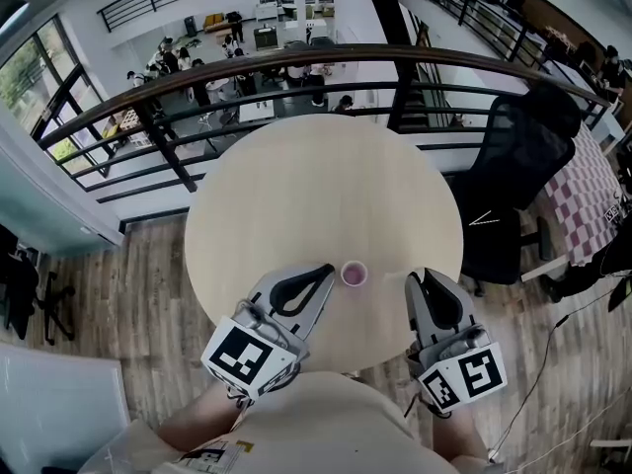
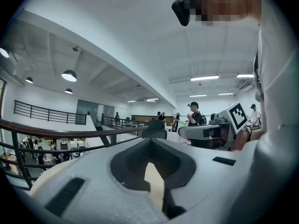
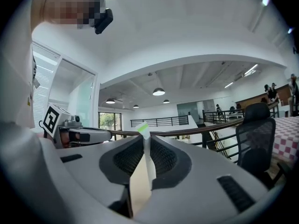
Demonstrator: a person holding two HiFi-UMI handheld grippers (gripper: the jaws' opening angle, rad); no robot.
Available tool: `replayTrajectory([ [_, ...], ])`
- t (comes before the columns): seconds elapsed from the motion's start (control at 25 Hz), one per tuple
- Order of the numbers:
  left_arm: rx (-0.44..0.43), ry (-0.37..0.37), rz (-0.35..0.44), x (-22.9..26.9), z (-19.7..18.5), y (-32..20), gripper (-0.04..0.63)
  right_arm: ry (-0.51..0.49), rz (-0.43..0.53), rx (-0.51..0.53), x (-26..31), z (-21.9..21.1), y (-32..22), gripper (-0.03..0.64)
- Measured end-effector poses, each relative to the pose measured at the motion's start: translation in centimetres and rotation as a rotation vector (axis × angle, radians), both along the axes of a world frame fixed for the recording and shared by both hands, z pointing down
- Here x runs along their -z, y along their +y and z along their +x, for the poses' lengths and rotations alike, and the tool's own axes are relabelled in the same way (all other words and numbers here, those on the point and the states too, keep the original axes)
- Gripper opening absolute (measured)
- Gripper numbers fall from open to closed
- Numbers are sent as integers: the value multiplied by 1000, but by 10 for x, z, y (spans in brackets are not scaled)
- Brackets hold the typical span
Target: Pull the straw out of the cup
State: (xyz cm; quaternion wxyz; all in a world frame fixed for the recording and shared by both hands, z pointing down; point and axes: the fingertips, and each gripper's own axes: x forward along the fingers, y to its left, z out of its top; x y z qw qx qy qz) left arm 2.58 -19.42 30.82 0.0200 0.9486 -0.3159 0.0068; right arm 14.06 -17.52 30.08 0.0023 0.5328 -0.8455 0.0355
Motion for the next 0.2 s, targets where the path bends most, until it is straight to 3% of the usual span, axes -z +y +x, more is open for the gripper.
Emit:
replayTrajectory([
  [0.2, 1, 2, -6, -2, 2, -2, 12, 26, -6, -17, -3, 7, -3, 55],
])
